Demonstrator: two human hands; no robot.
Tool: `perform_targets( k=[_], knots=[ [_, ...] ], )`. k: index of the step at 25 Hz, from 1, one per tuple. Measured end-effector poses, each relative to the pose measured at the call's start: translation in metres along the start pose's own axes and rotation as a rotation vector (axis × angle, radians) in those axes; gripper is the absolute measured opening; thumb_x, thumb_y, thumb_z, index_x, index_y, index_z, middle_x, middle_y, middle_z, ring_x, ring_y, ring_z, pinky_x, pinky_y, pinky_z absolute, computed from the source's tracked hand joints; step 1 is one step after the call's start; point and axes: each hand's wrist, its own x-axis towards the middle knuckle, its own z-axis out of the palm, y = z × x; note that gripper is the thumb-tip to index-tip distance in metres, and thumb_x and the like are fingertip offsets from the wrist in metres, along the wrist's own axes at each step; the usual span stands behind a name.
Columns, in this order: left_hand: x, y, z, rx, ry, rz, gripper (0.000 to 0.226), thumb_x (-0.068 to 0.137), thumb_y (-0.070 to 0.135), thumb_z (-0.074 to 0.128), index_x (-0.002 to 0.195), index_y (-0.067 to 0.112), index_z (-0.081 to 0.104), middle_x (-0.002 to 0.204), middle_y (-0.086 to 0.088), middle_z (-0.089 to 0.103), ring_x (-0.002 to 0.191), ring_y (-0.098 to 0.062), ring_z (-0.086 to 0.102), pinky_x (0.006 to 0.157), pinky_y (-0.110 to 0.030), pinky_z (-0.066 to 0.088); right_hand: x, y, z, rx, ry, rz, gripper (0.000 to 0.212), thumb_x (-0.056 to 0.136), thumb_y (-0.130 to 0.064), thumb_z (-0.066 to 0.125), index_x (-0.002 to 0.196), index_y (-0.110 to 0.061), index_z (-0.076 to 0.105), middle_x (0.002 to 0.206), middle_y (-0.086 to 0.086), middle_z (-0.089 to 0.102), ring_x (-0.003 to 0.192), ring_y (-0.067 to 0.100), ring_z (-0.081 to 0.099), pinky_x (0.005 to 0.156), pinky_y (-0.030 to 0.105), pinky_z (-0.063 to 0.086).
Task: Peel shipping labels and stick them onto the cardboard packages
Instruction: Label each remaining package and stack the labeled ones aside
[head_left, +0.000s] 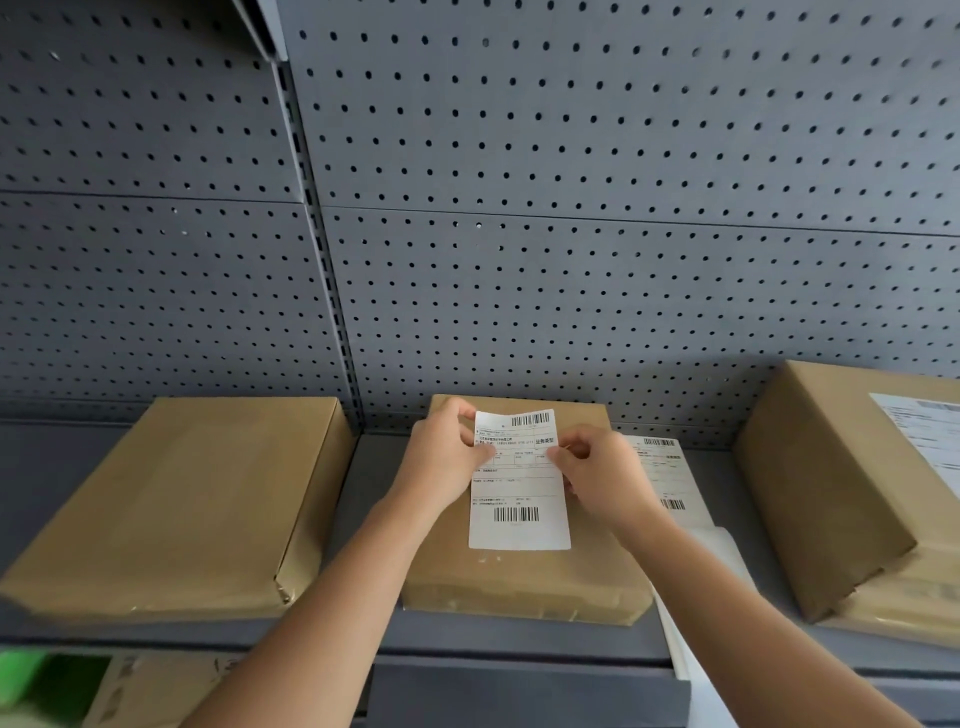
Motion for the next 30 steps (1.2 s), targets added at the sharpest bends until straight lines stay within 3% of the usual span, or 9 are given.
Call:
perform_targets(
  k=[3,8,11,16,19,23,26,28,30],
  knots=[
    [0.005,0.003,0.007,0.077,-0.003,0.023,0.03,0.092,0.019,0.076,0.116,0.021,0.057,0.094,0.004,0.07,0.081,-0.007,0.064,0.056,-0.018,0.039,0.003,0.001,0.001,-0.054,0.034,-0.027,0.013,0.094,-0.023,0.062,0.103,-0.019,0.071,0.093,-0.004,0.074,0.087,0.017,0.069,0.078,0.038,0.057],
    [0.012,0.004,0.011,0.159,-0.014,0.03,0.039,0.092,0.017,0.076,0.123,0.02,0.053,0.092,0.005,0.065,0.072,0.005,0.054,0.053,-0.016,0.035,0.007,0.004,0.004,-0.115,0.044,-0.038,0.013,0.095,-0.021,0.062,0.105,-0.014,0.068,0.089,-0.001,0.071,0.082,0.018,0.066,0.06,0.023,0.046],
    [0.015,0.003,0.015,0.222,0.006,0.032,0.04,0.091,0.017,0.077,0.122,0.02,0.053,0.103,-0.002,0.064,0.075,-0.001,0.054,0.054,-0.017,0.037,0.008,0.004,0.005,-0.137,0.037,-0.039,0.01,0.095,-0.02,0.061,0.104,-0.016,0.065,0.086,-0.004,0.069,0.08,0.016,0.065,0.063,0.027,0.05],
    [0.018,-0.002,0.018,0.268,0.028,0.001,0.045,0.085,0.022,0.082,0.115,0.018,0.049,0.104,-0.006,0.063,0.085,-0.022,0.064,0.066,-0.032,0.049,0.013,0.007,0.01,-0.222,0.06,-0.067,0.012,0.09,-0.019,0.062,0.101,-0.019,0.059,0.085,-0.002,0.066,0.078,0.019,0.063,0.07,0.037,0.057],
    [0.015,-0.003,0.015,0.29,0.038,0.009,0.052,0.085,0.028,0.082,0.124,0.015,0.05,0.112,-0.006,0.062,0.096,-0.025,0.064,0.076,-0.037,0.052,0.014,0.008,0.012,-0.301,0.059,-0.105,0.018,0.09,-0.02,0.062,0.106,-0.017,0.053,0.089,0.004,0.065,0.078,0.025,0.062,0.067,0.04,0.056],
    [-0.007,-0.009,0.021,0.463,0.062,0.33,0.046,0.102,0.028,0.059,0.145,0.018,0.049,0.144,0.004,0.054,0.123,-0.017,0.059,0.096,-0.034,0.052,0.009,0.014,0.017,-0.565,0.194,-0.354,0.027,0.094,-0.019,0.049,0.116,-0.01,0.061,0.11,0.007,0.061,0.098,0.031,0.059,0.076,0.039,0.052],
    [-0.013,-0.019,0.029,0.548,-0.081,0.453,0.049,0.109,0.028,0.038,0.157,0.015,0.037,0.164,0.0,0.038,0.151,-0.014,0.034,0.123,-0.025,0.018,0.006,0.016,0.027,-0.581,0.132,-0.531,0.048,0.091,-0.026,0.029,0.122,-0.01,0.063,0.123,0.006,0.064,0.115,0.03,0.059,0.093,0.044,0.052],
    [-0.009,-0.022,0.029,0.595,-0.153,0.453,0.053,0.111,0.031,0.029,0.161,0.014,0.026,0.169,-0.001,0.024,0.157,-0.012,0.017,0.126,-0.024,0.004,0.006,0.016,0.035,-0.631,-0.015,-0.537,0.063,0.092,-0.035,0.016,0.14,-0.013,0.051,0.146,0.004,0.053,0.139,0.023,0.044,0.113,0.046,0.037],
    [-0.005,-0.023,0.028,0.63,-0.201,0.436,0.056,0.111,0.035,0.024,0.163,0.014,0.018,0.171,-0.001,0.015,0.158,-0.011,0.01,0.128,-0.026,0.003,0.006,0.017,0.038,-0.695,-0.085,-0.513,0.073,0.091,-0.041,0.005,0.152,-0.015,0.036,0.16,0.002,0.035,0.15,0.017,0.026,0.123,0.043,0.019]
  ],
)
